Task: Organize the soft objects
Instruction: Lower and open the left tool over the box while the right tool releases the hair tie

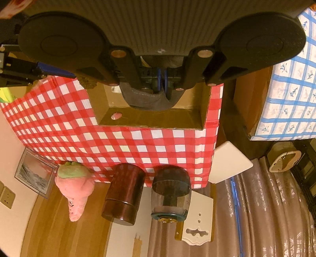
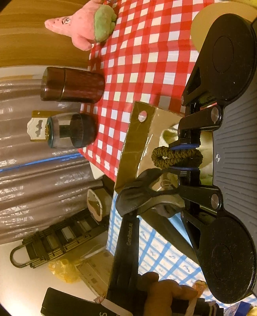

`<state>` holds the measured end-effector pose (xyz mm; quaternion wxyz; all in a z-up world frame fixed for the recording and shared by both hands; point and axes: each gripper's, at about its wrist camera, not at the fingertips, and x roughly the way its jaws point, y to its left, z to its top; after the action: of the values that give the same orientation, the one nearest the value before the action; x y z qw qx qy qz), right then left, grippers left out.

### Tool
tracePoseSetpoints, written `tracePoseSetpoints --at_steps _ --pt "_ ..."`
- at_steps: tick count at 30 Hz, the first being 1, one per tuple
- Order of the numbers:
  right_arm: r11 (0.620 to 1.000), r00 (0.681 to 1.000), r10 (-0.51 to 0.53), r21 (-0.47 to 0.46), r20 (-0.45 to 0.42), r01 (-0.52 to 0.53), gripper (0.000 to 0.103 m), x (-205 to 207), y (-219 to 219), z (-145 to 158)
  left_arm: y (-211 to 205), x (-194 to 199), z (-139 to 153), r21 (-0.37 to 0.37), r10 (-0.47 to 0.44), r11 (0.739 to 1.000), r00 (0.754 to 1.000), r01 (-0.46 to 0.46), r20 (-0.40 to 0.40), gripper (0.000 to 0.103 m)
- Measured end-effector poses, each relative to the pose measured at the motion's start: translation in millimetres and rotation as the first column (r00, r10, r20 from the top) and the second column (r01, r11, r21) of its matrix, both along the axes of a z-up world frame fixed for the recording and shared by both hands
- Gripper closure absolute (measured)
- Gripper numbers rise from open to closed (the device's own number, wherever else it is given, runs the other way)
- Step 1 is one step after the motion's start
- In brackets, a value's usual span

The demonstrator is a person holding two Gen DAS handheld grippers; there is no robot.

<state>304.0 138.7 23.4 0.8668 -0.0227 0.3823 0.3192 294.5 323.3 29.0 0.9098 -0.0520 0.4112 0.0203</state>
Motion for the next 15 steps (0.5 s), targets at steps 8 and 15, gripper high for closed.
tracePoseSetpoints --at_steps 8,15 --pt "1.0 1.0 -0.013 0.016 -0.009 0.013 0.086 9.9 3.1 -7.1 4.5 -1.8 -6.9 -0.017 0.02 1.0 1.0 -0.021 -0.009 0.08" --pt "1.0 1.0 -0.018 0.017 -0.023 0.018 0.086 9.2 4.5 -13.5 4.3 -22.4 -6.9 -0.018 0.034 0.999 0.999 -0.034 0.002 0.077"
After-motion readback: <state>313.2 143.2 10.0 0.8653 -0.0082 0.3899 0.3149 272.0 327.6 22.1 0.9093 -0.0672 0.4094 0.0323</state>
